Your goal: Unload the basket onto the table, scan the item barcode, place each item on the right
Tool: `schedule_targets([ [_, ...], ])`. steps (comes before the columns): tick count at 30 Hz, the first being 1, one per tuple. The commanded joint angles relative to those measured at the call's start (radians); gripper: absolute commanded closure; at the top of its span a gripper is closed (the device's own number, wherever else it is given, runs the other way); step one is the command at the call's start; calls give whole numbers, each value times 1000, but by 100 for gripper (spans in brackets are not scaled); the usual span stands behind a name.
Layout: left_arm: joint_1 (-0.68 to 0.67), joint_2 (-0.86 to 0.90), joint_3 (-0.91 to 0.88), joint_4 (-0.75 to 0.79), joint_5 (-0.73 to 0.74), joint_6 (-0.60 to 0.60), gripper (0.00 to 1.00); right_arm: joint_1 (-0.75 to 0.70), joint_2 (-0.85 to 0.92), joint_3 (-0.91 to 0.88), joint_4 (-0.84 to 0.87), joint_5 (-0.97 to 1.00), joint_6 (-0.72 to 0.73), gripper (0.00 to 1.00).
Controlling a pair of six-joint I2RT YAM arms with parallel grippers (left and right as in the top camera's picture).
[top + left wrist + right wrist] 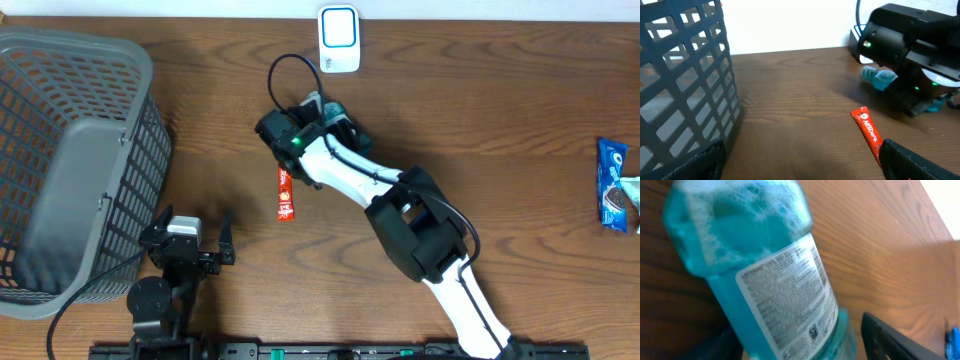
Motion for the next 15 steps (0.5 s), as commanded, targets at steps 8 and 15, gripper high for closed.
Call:
schedule_targets([
  [8,-4,-2,-16,-25,5,12,2,-53,31,-55,-19,-176,-10,89],
  [15,-4,-2,-16,-25,5,12,2,-52,29,43,-129,-226,-9,93],
])
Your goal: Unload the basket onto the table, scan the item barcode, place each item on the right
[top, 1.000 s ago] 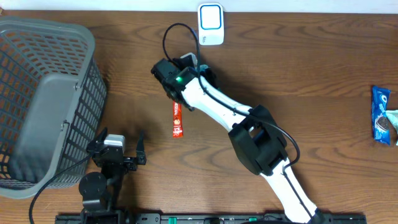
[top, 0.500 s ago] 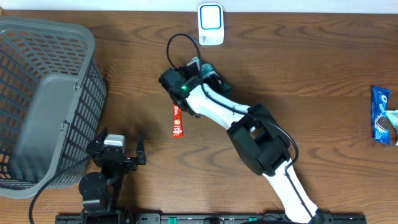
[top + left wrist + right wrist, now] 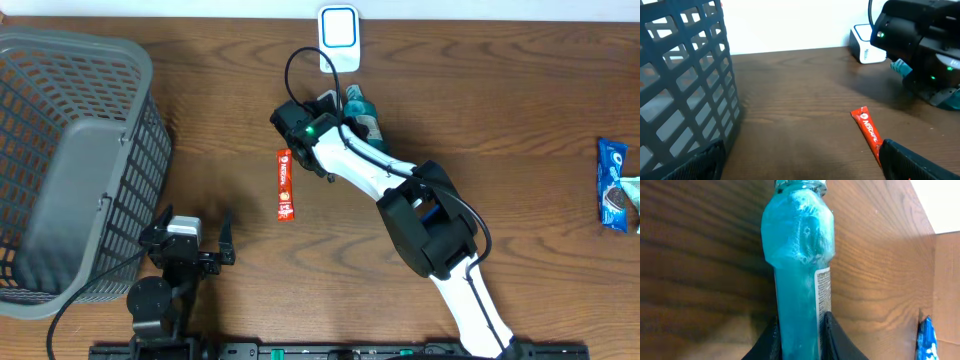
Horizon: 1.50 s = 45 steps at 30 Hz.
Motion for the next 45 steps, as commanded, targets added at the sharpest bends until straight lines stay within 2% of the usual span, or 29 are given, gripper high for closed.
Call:
schedule_targets([
  [1,-4,-2,-16,-26,5,12,2,-4,54,58,-56,-259,33,93],
  [7,-4,-2,-16,-26,5,12,2,-55,54,164,-152,-476,45,94],
  [15,-4,-2,-16,-26,5,12,2,-171,54,182,-221,-792,45,91],
  [20,-4,-2,-16,-26,5,12,2,-223,55,180,-240,-785,76,81],
  [24,-4,-2,-16,-26,5,12,2,-244,55,174,-233,-753,79,81],
  [26,-4,-2,-16,-26,5,12,2,-245,55,159,-220,-723,83,75],
  [31,-4,-2,-16,-26,5,12,2,-243,55,97,-187,-713,114,78],
  [35,-4,-2,-16,-26,5,12,2,-243,55,68,-189,-717,172,89],
  [41,-4,-2,-16,-26,5,12,2,-246,46,90,-254,-878,172,92],
  [45,-4,-2,-16,-26,5,12,2,-264,19,173,-353,-1036,174,99],
])
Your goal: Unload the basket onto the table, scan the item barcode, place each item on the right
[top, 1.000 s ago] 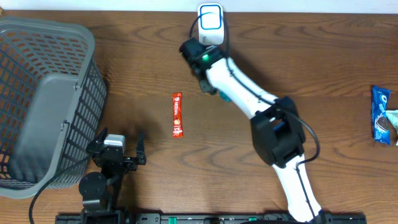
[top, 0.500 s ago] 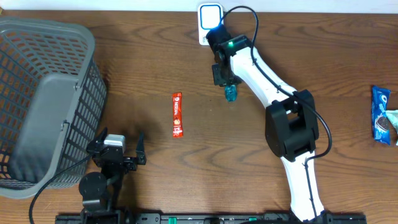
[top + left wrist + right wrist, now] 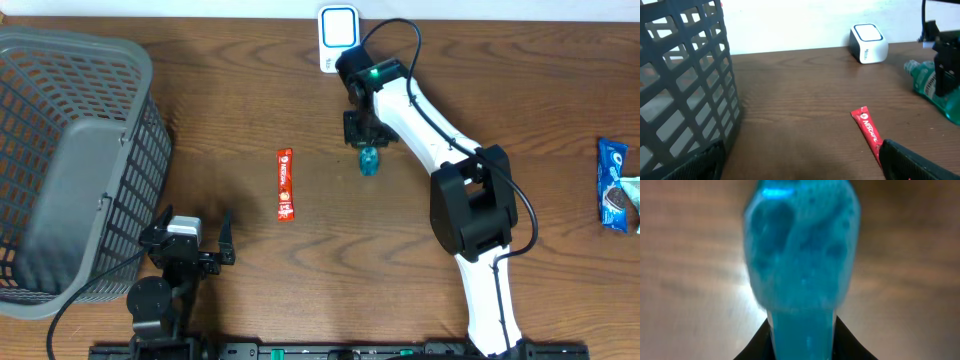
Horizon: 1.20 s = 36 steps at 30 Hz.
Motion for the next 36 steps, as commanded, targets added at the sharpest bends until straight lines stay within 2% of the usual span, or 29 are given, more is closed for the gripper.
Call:
schedule_targets([
  [1,-4,-2,-16,-26,5,12,2,-13,49,42,-88,-270,37,99],
  [5,-4,-2,-16,-26,5,12,2,-29,32,154,-187,-414,106,99],
  [10,-4,-2,-16,-26,5,12,2,-37,31,240,-232,-544,188,98],
  [24,-4,-2,-16,-26,5,12,2,-42,31,243,-304,-569,689,98],
  [29,-4,-2,-16,-26,5,12,2,-42,31,243,-248,-575,678,99],
  [32,-4,-2,-16,-26,5,12,2,-47,31,243,-134,-584,565,99],
  [36,-4,-2,-16,-26,5,12,2,-69,31,243,18,-715,431,99],
])
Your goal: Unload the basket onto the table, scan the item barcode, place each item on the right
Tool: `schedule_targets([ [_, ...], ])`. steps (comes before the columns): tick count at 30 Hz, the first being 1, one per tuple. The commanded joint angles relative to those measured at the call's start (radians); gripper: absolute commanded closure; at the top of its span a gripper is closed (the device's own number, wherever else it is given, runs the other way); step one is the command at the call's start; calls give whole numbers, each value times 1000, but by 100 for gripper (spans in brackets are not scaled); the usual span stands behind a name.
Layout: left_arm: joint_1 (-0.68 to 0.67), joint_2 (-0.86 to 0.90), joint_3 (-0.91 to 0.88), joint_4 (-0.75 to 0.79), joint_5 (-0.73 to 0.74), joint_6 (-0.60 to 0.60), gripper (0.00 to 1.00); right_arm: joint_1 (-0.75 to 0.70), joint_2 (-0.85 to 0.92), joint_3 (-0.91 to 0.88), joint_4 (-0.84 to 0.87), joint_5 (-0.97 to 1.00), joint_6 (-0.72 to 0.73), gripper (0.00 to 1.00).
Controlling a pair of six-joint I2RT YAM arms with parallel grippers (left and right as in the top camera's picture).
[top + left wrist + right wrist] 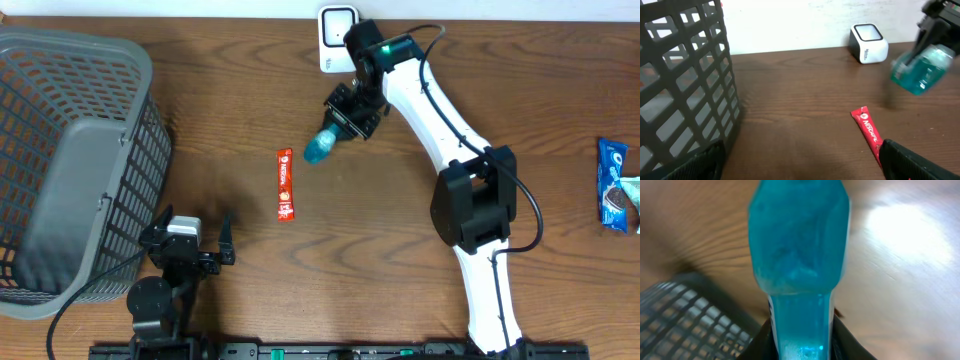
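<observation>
A clear bottle of blue liquid (322,145) hangs above the table, tilted down to the left, with my right gripper (347,117) shut on it. The bottle (799,245) fills the right wrist view between the dark fingers (842,340). From the left wrist it shows as a blurred bottle (920,72) in the air right of the white scanner (868,43). The scanner (338,38) stands at the table's far edge, just behind the right gripper. My left gripper (186,240) rests open near the front edge, nothing between its fingers (910,157).
A red coffee stick sachet (285,184) lies mid-table, left of the bottle. A grey mesh basket (70,160) fills the left side. A blue cookie pack (612,180) lies at the right edge beside another wrapper (630,195).
The right gripper has swung from pointing the bottle toward the front of the table to pointing it down-left, near the scanner. The left arm has not moved.
The right gripper held the blue bottle low beside the red sachet. It then held it nearer the scanner. Later it was in front of the scanner with the bottle pointing at the table's front, and now the bottle tilts left.
</observation>
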Motion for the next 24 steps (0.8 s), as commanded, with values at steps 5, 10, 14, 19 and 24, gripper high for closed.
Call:
schedule_targets([
  [5,-4,-2,-16,-26,5,12,2,-52,-13,20,306,-254,-221,99],
  [10,-4,-2,-16,-26,5,12,2,-73,-13,20,526,-258,-336,99],
  [14,-4,-2,-16,-26,5,12,2,-95,-13,20,631,-192,-414,99],
  [19,-4,-2,-16,-26,5,12,2,-111,-10,10,701,-83,-463,99],
  [24,-4,-2,-16,-26,5,12,2,-112,4,-23,869,-106,-483,99],
])
